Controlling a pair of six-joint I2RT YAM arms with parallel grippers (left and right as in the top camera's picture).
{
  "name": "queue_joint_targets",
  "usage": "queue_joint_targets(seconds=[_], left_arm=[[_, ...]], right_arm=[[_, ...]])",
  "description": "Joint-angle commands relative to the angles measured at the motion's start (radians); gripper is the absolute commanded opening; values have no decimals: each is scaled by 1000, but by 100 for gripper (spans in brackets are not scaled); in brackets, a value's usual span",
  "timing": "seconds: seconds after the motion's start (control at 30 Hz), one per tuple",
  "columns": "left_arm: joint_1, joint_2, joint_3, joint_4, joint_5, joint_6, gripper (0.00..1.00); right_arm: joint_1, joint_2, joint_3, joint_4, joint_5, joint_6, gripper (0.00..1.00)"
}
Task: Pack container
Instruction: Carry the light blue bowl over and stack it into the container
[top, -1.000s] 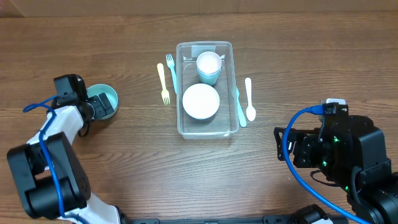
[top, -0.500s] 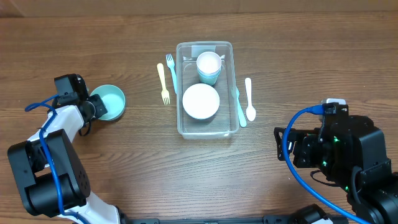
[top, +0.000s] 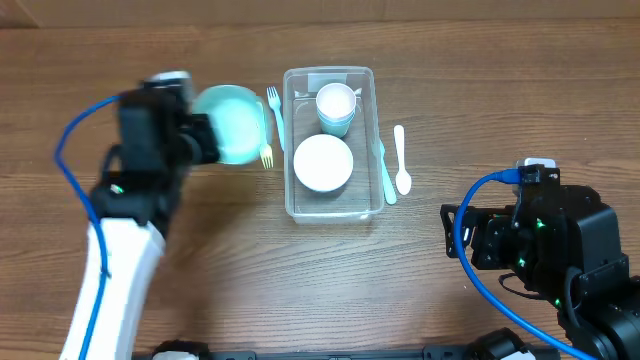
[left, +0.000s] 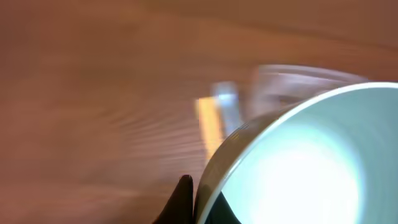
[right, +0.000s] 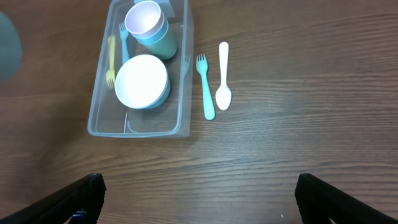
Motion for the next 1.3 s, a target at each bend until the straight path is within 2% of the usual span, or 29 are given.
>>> queue_joint_targets(seconds=[0.0,0.1,0.2,0.37,0.57,0.8,1.03,1.17,1.27], left_arm=[[-245,-21,13,6,-61,-56,4],[-458,37,37,-14,-238,-53,4],[-520,123,130,-90,-279,31,4],[-521,302,336,-219,-298,178,4],[-486,417,373,-224,-288,232,4],[-463,535,372,-236,-250,230,4],[-425,655,372,-130,-247,181,4],[-389,666,372,-118,-132,182,4],[-388,667,372,-119,-113,179,4]], right_arm=[[-2,-5,0,5,2,-7,100],[-2,-5,0,5,2,-7,100],[-2,-5,0,5,2,-7,100],[-2,-5,0,5,2,-7,100],[-2,-5,0,5,2,-7,100],[-2,-5,0,5,2,-7,100],[-2,-5,0,5,2,-7,100],[-2,-5,0,5,2,-7,100],[-2,-5,0,5,2,-7,100]])
